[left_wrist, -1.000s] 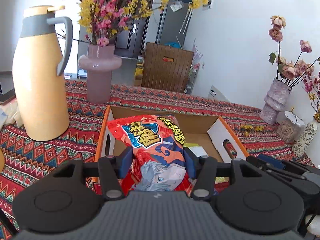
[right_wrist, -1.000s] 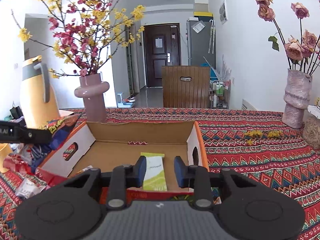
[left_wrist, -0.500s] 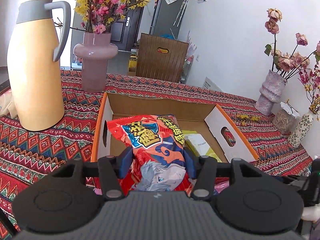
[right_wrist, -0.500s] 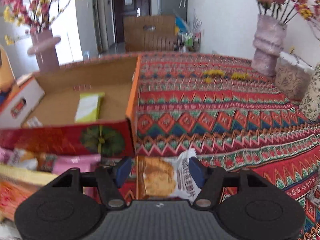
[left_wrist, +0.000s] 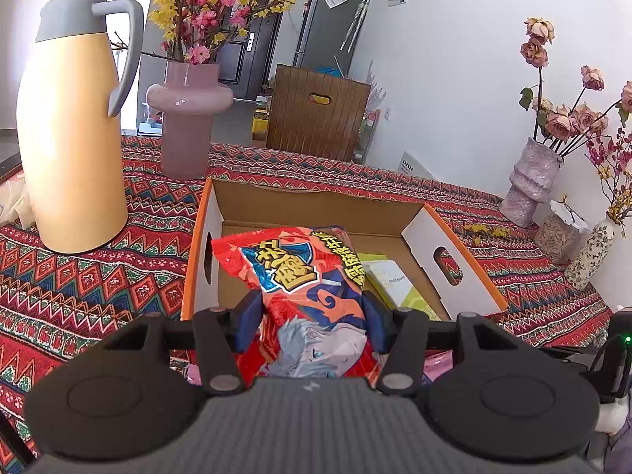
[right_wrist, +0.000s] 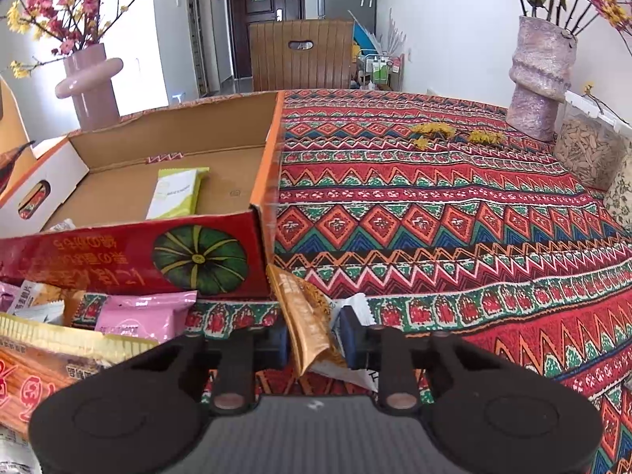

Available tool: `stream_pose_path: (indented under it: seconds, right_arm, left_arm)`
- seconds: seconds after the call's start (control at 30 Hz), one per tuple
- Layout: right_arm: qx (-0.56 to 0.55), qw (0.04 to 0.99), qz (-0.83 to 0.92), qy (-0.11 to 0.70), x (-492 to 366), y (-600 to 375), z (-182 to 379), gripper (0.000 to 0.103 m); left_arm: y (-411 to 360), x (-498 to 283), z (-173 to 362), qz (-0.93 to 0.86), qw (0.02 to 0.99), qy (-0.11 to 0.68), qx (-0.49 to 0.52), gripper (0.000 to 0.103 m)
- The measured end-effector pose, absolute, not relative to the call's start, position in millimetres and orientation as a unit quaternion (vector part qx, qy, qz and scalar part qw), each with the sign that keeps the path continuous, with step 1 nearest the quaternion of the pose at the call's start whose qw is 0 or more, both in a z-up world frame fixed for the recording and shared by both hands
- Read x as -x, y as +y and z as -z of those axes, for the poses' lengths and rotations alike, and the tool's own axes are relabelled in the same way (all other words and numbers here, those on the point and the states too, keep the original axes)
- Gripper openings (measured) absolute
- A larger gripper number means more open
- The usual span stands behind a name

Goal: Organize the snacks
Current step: 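Lower the cookie packet into the box with the right gripper while the left gripper drops the chip bag in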

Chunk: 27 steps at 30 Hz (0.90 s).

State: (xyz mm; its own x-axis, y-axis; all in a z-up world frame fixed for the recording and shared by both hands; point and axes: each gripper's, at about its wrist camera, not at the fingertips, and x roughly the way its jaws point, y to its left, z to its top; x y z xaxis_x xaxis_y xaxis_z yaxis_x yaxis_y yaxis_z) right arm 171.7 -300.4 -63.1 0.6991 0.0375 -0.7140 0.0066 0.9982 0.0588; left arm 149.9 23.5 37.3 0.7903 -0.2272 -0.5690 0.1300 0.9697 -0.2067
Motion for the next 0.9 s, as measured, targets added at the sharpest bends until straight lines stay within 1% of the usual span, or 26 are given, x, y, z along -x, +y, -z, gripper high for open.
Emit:
stream_pose_path:
  seconds: [0.03, 0.13, 0.3, 0.43, 0.57, 0.77, 0.83, 0.87, 0.9]
  right_arm:
    - [-0.03, 0.923, -0.009, 0.384, -170.0, -301.2, 62.5, 0.018]
    - [-0.032, 0.931, -0.003, 0.363, -164.2, -304.2, 54.4, 0.016]
    - [-0.035, 0.953, -0.006, 0.301, -154.0, -303.3, 20.4, 0.016]
    - [-0.03, 0.964, -0.035, 0.261, -161.9, -286.8, -6.7, 0.016]
    - [-0.024, 0.962, -0.069, 0.262, -184.2, -263.0, -14.6, 0.016]
    - [-0.026, 0.953, -0.095, 0.286, -216.3, -231.8, -5.2, 0.016]
    - [-0.033, 0.949, -0.1, 0.298, -223.2, -226.0, 1.1, 0.018]
    - [-0.037, 0.948, -0.098, 0.301, -225.6, -225.2, 3.0, 0.02]
    - [-0.039, 0.948, -0.097, 0.302, -226.6, -225.1, 4.2, 0.022]
  left_arm:
    - [23.2, -150.0, -37.3, 0.095, 0.943, 0.31, 0.078, 0.054]
    - [22.7, -152.0, -37.9, 0.093, 0.943, 0.31, 0.076, 0.054]
    - [18.2, -159.9, -42.6, 0.084, 0.947, 0.303, 0.063, 0.054]
    - [11.9, -172.6, -47.2, 0.072, 0.952, 0.294, 0.052, 0.054]
    - [4.5, -189.3, -44.5, 0.041, 0.957, 0.286, 0.039, 0.054]
    - [0.7, -206.1, -30.5, 0.018, 0.958, 0.284, 0.027, 0.055]
    - [0.6, -207.4, -28.4, 0.012, 0.958, 0.285, 0.021, 0.056]
    - [1.3, -207.2, -28.2, 0.011, 0.959, 0.283, 0.02, 0.061]
    - [2.3, -206.2, -28.6, 0.009, 0.96, 0.28, 0.02, 0.071]
